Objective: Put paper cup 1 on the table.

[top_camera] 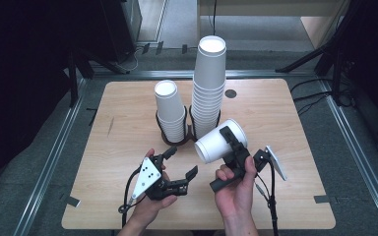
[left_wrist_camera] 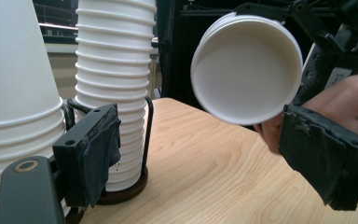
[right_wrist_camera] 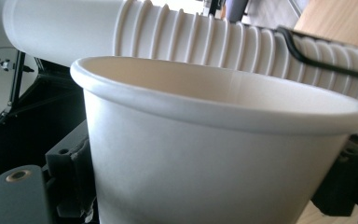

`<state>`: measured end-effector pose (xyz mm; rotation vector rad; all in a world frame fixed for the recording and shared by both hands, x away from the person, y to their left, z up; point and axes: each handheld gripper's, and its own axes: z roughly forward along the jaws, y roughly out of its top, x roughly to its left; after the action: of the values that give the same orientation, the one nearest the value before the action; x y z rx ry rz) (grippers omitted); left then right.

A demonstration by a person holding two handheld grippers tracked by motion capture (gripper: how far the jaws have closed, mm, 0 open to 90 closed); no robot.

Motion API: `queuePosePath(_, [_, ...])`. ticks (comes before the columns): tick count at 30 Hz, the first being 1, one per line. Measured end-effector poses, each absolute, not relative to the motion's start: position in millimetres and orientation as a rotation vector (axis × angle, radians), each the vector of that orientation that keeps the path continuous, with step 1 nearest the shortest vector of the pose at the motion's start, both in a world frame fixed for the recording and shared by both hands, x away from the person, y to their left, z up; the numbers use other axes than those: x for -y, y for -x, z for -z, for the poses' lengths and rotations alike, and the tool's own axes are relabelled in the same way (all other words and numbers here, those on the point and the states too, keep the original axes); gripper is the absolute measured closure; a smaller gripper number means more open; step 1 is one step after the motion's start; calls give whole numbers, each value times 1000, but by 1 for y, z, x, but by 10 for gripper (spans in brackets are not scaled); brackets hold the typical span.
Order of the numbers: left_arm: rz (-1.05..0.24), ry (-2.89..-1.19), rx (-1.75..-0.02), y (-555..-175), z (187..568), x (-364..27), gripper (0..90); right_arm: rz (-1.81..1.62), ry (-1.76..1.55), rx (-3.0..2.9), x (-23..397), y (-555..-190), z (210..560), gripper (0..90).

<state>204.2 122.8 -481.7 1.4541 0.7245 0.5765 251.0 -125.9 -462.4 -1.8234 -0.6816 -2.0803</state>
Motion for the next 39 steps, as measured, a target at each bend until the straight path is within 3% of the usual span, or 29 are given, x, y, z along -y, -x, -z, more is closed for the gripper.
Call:
queuePosePath(29, [-581,-1472,-828,-216,487,-143,131,2353,1957,1200,150,-253,442,138])
queuePosePath(39, [-557,-1472,-844,-218,488,-146,131,2519,2025,1642,152,-258,427,137])
